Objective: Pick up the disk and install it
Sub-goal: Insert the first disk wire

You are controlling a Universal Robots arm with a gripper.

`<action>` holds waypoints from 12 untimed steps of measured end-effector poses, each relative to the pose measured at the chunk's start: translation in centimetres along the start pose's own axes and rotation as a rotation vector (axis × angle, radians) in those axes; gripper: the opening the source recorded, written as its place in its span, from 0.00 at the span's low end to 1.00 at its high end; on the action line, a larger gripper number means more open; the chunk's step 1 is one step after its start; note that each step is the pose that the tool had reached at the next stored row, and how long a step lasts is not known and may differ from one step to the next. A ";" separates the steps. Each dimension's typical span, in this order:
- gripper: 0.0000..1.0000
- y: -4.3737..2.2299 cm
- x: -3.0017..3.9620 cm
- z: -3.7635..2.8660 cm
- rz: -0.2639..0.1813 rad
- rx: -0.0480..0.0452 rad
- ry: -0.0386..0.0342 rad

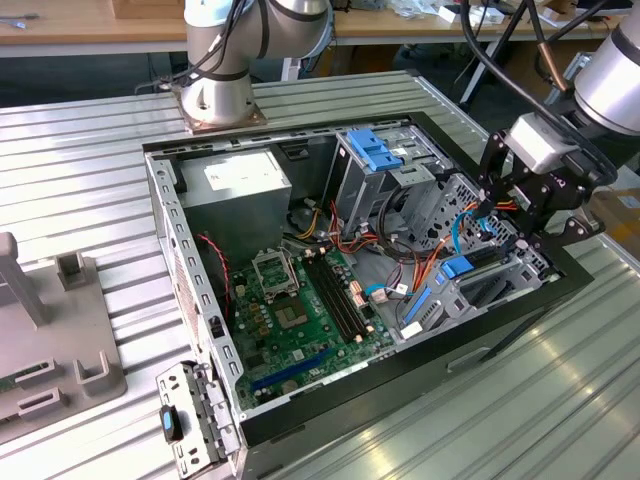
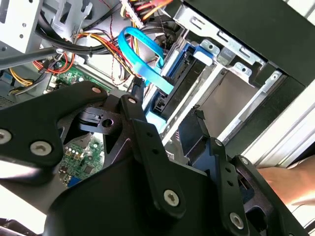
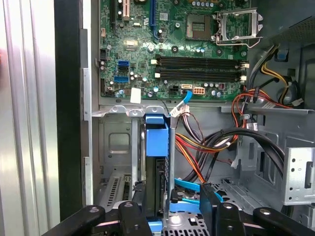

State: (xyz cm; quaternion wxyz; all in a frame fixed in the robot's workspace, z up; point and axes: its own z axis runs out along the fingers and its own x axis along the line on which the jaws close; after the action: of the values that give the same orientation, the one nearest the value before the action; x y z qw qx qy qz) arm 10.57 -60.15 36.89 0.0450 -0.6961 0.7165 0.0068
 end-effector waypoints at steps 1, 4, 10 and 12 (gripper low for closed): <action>0.55 -0.07 -0.17 0.02 -0.001 -0.0001 -0.0001; 0.55 -0.26 -1.00 0.11 -0.008 -0.0006 -0.0004; 0.55 -1.35 -2.22 0.31 -0.018 -0.0014 -0.0012; 0.55 -2.38 -2.38 0.38 -0.035 -0.0026 -0.0019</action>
State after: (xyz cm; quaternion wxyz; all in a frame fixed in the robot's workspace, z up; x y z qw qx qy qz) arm 13.04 -57.82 36.82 0.0449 -0.7087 0.7041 0.0076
